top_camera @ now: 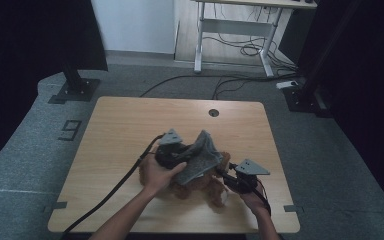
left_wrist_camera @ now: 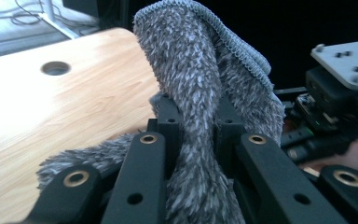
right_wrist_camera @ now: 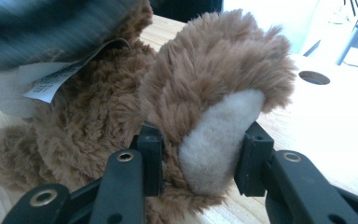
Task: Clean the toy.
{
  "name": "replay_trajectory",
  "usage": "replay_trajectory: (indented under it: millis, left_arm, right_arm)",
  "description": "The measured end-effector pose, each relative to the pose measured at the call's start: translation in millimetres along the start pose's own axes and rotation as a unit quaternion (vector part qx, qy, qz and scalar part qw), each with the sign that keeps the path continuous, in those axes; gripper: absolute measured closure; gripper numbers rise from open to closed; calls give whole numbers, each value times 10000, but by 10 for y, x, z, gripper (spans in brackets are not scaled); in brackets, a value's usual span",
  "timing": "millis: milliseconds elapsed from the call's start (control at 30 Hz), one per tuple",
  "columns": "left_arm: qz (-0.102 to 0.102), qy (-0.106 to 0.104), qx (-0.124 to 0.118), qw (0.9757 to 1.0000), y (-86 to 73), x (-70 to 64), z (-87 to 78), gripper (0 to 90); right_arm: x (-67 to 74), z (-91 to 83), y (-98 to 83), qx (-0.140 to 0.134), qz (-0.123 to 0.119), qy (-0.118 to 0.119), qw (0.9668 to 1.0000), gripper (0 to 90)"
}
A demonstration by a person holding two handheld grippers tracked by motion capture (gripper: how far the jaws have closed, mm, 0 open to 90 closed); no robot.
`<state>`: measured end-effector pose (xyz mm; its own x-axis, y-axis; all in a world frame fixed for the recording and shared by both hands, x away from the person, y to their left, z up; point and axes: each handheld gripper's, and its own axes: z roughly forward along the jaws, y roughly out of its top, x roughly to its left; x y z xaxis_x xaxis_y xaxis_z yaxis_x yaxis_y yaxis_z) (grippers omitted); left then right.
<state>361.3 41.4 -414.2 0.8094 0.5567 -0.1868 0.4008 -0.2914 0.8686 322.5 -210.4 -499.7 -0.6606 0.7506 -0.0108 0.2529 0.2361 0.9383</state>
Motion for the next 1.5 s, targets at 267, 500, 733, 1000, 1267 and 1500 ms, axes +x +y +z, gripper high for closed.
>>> replay_trajectory:
  millis: [267, 500, 733, 1000, 1267, 1500]
  left_arm:
    - [330, 453, 716, 9959, -139, -83, 357, 775]
    - [368, 631, 741, 9946, -205, 10, 104, 776]
    - [153, 833, 390, 9956, -337, 284, -358, 777]
    - [-450, 995, 115, 9940, -432, 721, -811, 773]
    - [-393, 437, -106, 9982, -244, 485, -618, 770]
    - [-110, 91, 145, 9998, -67, 141, -83, 767]
  right_arm:
    - [20, -19, -17, -40, -246, 14, 9997, 615]
    - [5, -47, -48, -69, -194, 40, 9998, 622]
    - [1, -61, -62, -95, -225, 49, 9997, 625]
    - [-5, -71, -64, -121, -227, 102, 9996, 625]
    - [2, -64, -63, -108, -208, 85, 9997, 625]
    - [6, -57, -63, -115, -235, 101, 9996, 625]
